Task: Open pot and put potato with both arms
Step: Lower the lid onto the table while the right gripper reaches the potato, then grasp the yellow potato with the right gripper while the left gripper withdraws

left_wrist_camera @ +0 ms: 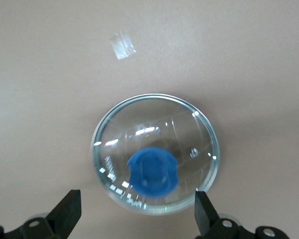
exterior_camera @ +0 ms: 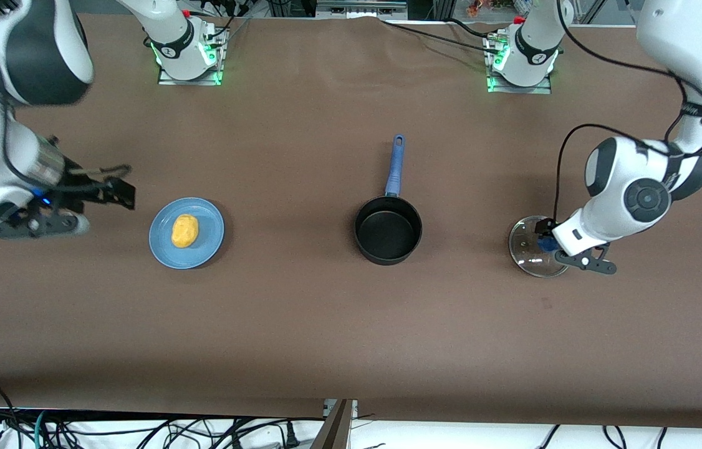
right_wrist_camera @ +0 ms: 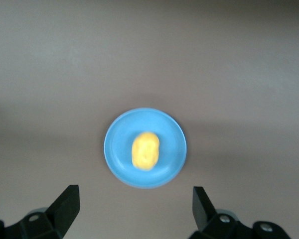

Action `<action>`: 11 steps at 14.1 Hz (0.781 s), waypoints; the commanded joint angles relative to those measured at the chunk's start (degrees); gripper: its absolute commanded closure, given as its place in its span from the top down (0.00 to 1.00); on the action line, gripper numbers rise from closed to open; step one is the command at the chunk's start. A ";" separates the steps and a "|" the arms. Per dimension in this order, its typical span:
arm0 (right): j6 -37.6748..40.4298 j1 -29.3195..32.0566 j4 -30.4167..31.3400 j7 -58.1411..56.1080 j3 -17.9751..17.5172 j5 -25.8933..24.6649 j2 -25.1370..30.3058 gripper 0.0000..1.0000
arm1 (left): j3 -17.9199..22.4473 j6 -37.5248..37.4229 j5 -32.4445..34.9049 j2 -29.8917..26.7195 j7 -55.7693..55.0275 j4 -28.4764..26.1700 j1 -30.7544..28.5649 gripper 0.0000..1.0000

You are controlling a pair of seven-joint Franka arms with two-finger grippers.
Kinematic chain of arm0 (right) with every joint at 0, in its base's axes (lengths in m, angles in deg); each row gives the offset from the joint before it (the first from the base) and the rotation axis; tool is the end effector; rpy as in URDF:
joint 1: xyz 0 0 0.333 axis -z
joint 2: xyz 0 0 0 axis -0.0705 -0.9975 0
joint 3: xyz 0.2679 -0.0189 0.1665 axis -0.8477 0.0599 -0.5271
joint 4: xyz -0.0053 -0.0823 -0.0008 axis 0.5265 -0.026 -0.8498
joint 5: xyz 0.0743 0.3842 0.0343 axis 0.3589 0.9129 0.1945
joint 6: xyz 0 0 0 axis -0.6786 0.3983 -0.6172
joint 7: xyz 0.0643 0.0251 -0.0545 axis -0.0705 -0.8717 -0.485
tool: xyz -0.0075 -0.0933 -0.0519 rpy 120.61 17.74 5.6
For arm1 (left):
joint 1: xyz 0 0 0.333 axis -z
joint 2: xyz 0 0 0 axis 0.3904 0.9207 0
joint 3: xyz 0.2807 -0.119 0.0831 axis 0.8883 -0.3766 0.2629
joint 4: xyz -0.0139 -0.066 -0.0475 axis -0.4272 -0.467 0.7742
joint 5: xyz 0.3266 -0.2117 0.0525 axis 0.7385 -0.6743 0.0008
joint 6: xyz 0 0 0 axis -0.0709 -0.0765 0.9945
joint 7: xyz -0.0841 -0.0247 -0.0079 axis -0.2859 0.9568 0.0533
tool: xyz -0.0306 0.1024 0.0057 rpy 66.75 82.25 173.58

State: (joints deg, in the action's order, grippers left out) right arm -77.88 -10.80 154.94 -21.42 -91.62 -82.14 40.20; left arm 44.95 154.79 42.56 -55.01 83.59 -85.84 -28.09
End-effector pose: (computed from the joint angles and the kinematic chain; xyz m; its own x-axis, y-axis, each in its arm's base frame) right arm 0.6458 0.0975 0.4885 0.9942 0.1021 -0.0328 0.1025 -0.9947 0.0096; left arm 0.6069 -0.0247 0.3046 0.9630 -0.2435 -0.1157 -0.2518 -0.9657 -0.0632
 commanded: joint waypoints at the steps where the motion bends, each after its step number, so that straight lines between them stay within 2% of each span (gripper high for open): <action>1: -4.80 -0.62 -0.65 -0.49 -0.03 0.55 -6.59 1.00 | -2.38 -10.88 0.91 -9.26 -0.33 1.76 0.10 1.00; 3: -6.56 -1.58 -0.56 -0.31 -0.03 0.55 -9.68 1.00 | -3.79 -19.14 -1.26 -13.58 -0.33 5.61 0.10 1.00; 5: -7.62 -2.29 0.83 0.30 0.06 0.47 -12.67 1.00 | -3.80 -29.15 -5.40 -14.39 0.01 13.94 0.10 1.00; 6: -9.01 -2.20 3.71 0.57 0.15 0.47 -12.85 1.00 | -3.80 -33.55 -5.41 -14.13 0.19 18.34 -0.07 1.00; 8: -15.41 -1.59 12.49 0.57 0.32 0.38 -11.29 1.00 | -3.45 -35.80 -4.81 -13.77 -0.94 22.85 -0.07 1.00; 11: -25.09 -0.72 23.23 0.48 0.76 0.12 -9.25 1.00 | -2.66 -35.62 -4.45 -11.49 -5.34 24.80 -0.42 1.00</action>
State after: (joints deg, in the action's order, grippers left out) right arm -97.46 -12.49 169.09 -21.05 -90.91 -82.04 26.57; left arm 41.93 120.34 38.27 -70.16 80.70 -64.29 -28.15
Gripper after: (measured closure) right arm 0.000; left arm 0.000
